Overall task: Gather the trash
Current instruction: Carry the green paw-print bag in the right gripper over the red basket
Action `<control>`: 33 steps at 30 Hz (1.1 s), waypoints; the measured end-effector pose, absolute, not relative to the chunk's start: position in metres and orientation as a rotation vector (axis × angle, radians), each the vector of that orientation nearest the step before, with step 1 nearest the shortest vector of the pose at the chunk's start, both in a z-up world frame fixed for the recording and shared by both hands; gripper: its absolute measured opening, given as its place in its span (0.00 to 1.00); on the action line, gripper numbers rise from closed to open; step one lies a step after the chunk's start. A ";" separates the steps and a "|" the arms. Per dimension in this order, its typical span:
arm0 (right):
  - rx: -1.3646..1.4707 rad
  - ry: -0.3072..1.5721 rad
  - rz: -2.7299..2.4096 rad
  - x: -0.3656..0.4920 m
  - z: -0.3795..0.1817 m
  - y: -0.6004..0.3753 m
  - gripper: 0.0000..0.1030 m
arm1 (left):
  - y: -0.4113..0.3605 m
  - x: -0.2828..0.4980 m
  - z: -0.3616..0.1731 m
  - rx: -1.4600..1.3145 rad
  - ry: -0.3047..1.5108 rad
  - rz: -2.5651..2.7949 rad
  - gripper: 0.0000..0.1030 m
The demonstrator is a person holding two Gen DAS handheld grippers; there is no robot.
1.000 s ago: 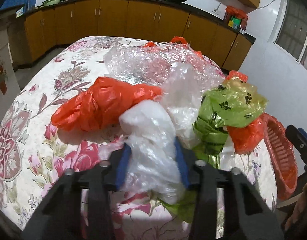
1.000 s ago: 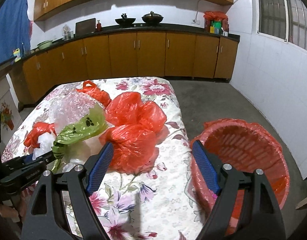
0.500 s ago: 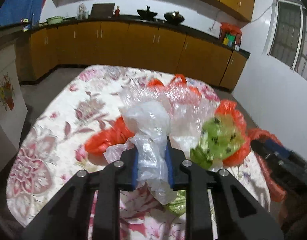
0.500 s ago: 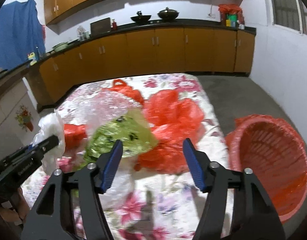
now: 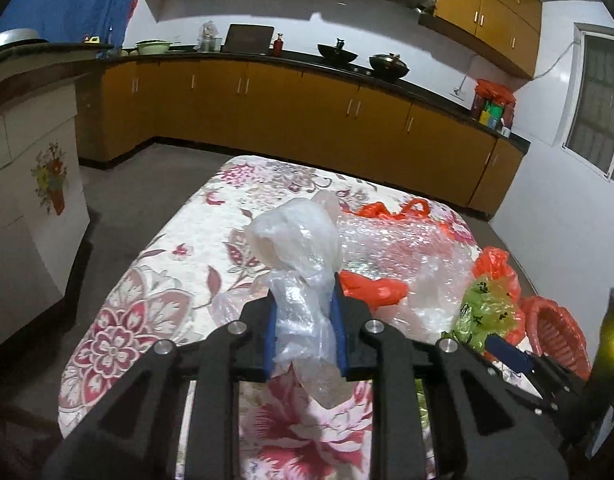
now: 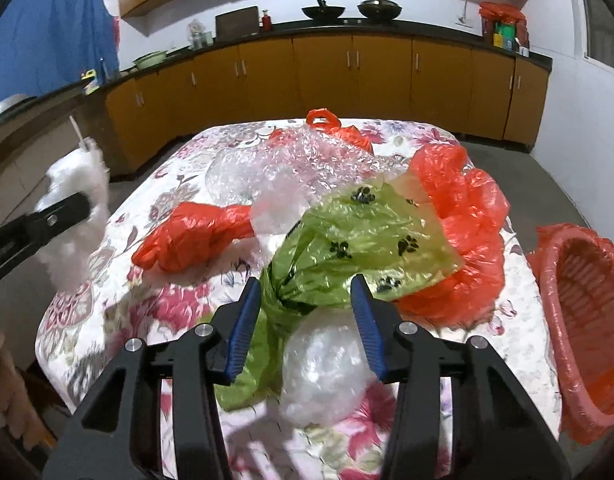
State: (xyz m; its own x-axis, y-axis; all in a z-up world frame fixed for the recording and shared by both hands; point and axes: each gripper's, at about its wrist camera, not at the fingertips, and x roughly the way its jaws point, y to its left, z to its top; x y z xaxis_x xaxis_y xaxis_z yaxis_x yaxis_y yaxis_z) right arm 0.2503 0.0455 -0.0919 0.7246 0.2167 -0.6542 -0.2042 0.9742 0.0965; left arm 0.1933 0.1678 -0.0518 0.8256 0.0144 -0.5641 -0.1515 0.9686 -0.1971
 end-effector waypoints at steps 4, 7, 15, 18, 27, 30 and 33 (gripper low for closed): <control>-0.003 0.725 0.212 0.259 -0.093 0.058 0.46 | 0.176 0.191 -0.053 -0.252 0.595 0.100 0.23; -0.058 0.744 0.176 0.266 -0.099 0.067 0.46 | 0.180 0.192 -0.055 -0.267 0.602 0.103 0.23; -0.023 0.762 0.173 0.264 -0.100 0.052 0.20 | 0.181 0.193 -0.060 -0.278 0.610 0.098 0.23; 0.015 0.744 0.183 0.261 -0.093 0.042 0.20 | 0.178 0.193 -0.060 -0.276 0.609 0.091 0.23; 0.056 0.661 0.160 0.249 -0.068 0.015 0.20 | 0.160 0.195 -0.055 -0.254 0.601 0.052 0.23; 0.065 0.645 0.140 0.246 -0.062 0.004 0.20 | 0.150 0.196 -0.052 -0.244 0.600 0.032 0.23; 0.072 0.627 0.111 0.244 -0.057 -0.011 0.20 | 0.139 0.198 -0.050 -0.235 0.600 0.006 0.23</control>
State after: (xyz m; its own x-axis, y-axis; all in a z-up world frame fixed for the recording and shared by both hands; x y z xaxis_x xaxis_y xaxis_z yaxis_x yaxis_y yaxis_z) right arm 0.2440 -0.0107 -0.0567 0.8039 0.1251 -0.5815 -0.0811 0.9916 0.1011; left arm 0.1976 0.1389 -0.0499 0.8261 -0.0626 -0.5600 -0.0734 0.9734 -0.2171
